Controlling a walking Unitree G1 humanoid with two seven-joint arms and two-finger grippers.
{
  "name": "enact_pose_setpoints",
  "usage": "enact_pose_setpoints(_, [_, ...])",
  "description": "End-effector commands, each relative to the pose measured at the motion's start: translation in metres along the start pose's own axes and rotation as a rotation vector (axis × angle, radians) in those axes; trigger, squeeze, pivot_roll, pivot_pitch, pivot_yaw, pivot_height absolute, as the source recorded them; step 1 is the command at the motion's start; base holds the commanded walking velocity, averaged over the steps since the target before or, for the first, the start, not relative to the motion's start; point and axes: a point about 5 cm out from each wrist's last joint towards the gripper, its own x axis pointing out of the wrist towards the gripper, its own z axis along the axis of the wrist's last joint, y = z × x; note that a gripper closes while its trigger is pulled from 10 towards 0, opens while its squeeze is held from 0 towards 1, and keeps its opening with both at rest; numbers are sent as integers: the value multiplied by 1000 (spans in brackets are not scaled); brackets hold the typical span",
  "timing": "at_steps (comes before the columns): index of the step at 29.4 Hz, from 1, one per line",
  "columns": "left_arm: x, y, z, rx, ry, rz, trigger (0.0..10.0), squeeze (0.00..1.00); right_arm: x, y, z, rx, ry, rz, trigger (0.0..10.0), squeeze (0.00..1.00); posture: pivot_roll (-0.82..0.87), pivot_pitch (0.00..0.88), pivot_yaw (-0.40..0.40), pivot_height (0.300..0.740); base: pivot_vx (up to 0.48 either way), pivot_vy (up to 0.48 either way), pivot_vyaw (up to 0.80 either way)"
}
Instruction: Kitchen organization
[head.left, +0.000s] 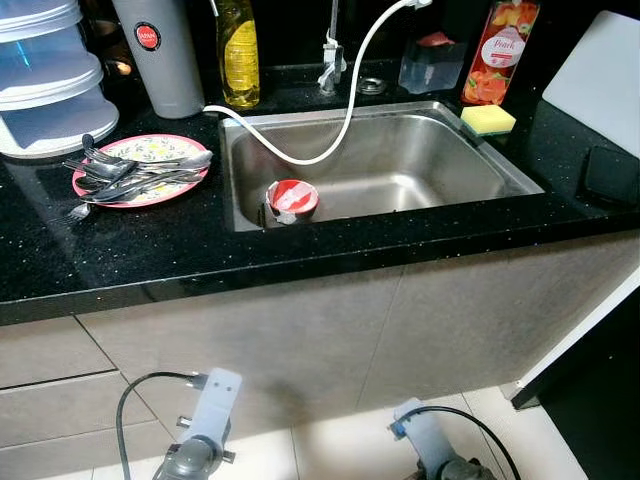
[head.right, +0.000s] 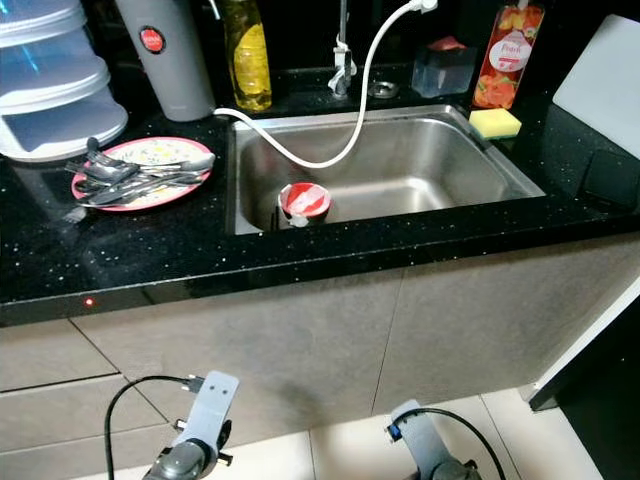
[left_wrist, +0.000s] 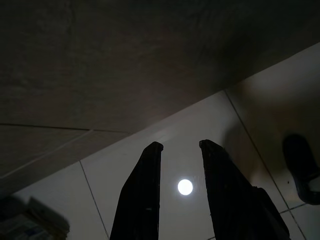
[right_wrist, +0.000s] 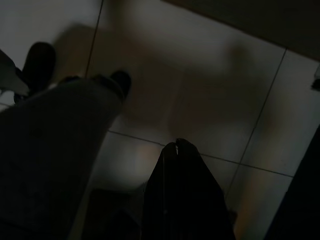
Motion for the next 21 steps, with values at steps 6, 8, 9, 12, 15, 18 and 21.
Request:
enact_pose_setpoints(6, [-1,4,-5,4,26,15,10000,0,0,-1,3,-3,-19,2,10000,0,0,0,2,740,0,0,0])
enact_pose_setpoints(8, [0,4,-4,5,27,16,10000,0,0,-1,4,-1,-23,2,10000,0,-1,0,0,740,0,0,0])
enact_pose_setpoints(9, [0,4,-4,5,27,16,10000,0,0,-1,4,-1,-23,2,10000,0,-1,0,0,740,0,0,0])
enact_pose_setpoints(12, [0,3,-3,8,28,16,10000,0,0,-2,5,-3,-25,-1,10000,0,-2,0,-2,740,0,0,0])
enact_pose_setpoints(15, [0,4,-5,-6,47,28,10000,0,-1,-5,0,-17,-13,-6,10000,0,-12,0,-5,740,0,0,0])
enact_pose_setpoints(18, [0,5,-7,-7,60,34,10000,0,-1,-7,0,-20,-13,-10,10000,0,-17,0,-2,740,0,0,0])
enact_pose_setpoints(21, [-1,4,-9,3,65,30,10000,0,-1,-8,1,-13,-16,-14,10000,0,-21,0,0,740,0,0,0])
